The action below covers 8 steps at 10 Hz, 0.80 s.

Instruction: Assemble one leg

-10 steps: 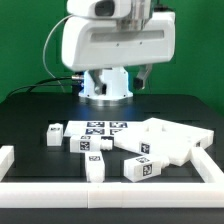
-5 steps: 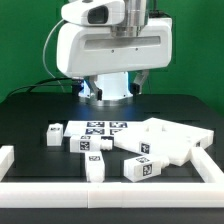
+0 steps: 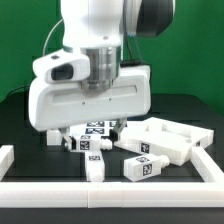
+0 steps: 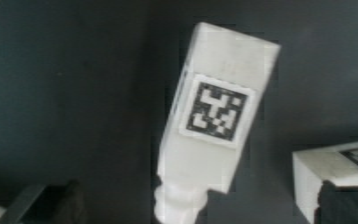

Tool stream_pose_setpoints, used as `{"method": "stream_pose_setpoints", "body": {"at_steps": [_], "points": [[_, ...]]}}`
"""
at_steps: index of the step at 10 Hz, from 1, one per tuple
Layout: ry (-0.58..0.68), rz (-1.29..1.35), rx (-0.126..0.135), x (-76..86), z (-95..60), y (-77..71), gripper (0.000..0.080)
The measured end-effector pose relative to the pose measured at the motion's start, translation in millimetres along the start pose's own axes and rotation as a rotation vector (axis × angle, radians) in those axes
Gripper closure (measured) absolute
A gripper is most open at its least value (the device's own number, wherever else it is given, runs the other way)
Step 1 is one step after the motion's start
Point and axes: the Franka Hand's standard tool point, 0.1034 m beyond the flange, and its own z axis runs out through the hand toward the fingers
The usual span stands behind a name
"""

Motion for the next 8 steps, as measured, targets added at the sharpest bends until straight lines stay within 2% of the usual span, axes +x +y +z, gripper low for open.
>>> {"method": "stream_pose_setpoints", "body": {"at_steps": [3,5,6,8], "points": [[-0.004,0.010,0.002,-3.2,5.2,0.3,0.0150],[-0.010,0.040,0.001,-13.3,37.4,1.7,0.0150],[-0.003,0.047,-0.004,-12.9,48.2,1.7,0.0150],[-0.003,0.048,-0.003,-12.6,50.0,0.7,0.0180]]}}
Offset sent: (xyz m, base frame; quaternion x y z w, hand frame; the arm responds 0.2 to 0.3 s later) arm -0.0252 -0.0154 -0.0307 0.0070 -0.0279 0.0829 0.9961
